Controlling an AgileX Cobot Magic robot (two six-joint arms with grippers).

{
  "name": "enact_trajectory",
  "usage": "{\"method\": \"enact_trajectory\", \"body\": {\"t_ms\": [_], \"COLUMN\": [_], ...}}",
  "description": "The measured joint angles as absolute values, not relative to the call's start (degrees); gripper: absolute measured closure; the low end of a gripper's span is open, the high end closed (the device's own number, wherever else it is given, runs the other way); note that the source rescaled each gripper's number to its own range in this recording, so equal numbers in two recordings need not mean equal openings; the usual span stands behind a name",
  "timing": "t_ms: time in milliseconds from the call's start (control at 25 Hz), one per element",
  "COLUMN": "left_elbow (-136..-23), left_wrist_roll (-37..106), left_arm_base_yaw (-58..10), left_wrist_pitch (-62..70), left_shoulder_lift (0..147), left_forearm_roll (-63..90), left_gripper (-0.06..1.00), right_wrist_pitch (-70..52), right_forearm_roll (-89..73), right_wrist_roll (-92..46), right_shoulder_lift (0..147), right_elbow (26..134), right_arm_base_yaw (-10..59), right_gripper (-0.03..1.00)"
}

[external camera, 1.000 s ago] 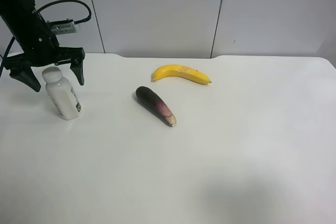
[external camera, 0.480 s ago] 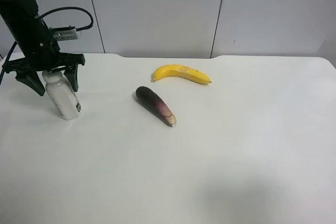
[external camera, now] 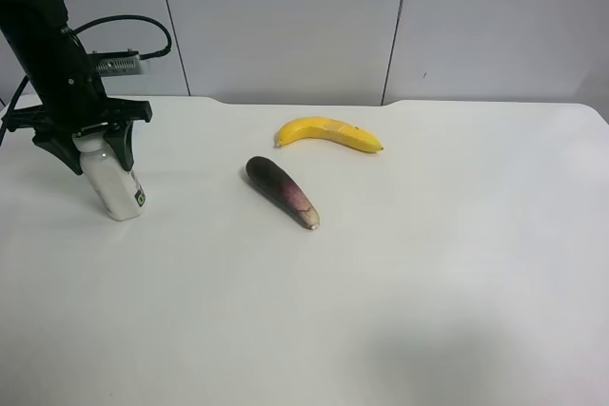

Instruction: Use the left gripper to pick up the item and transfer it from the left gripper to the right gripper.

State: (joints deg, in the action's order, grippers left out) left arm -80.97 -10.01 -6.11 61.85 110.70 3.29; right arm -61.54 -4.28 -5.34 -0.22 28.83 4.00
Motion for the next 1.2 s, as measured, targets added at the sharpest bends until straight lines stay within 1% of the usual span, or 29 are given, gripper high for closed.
{"method": "enact_trajectory", "body": {"t_ms": [360, 760, 960, 1200], "left_elbow": [-80.97, -80.97, -80.97, -80.97], "left_wrist_roll": [-5.13, 6.37, 9.03, 10.78], "left_arm_base_yaw": [-6.11, -6.48, -8.18, -12.9], "left_wrist_pitch": [65.67, 67.62, 69.1, 69.1], "left_shoulder_lift": [104.0, 100.81, 100.81, 100.81], "left_forearm_roll": [12.69, 37.01, 39.69, 40.15], "left_gripper": [0.9, 0.9, 0.9, 0.9], "right_wrist_pitch": [-61.54, -61.54, -61.54, -61.54], "right_forearm_roll": [-4.28, -4.28, -4.28, -4.28], "right_wrist_roll": [-5.34, -5.34, -5.34, -5.34], "right_shoulder_lift": [-0.22, -0.22, -0.22, -0.22], "right_elbow": [28.83, 28.83, 28.83, 28.83], "right_arm_base_yaw": [4.0, 4.0, 4.0, 4.0], "right_gripper": [-0.03, -0.03, -0.03, -0.03]}}
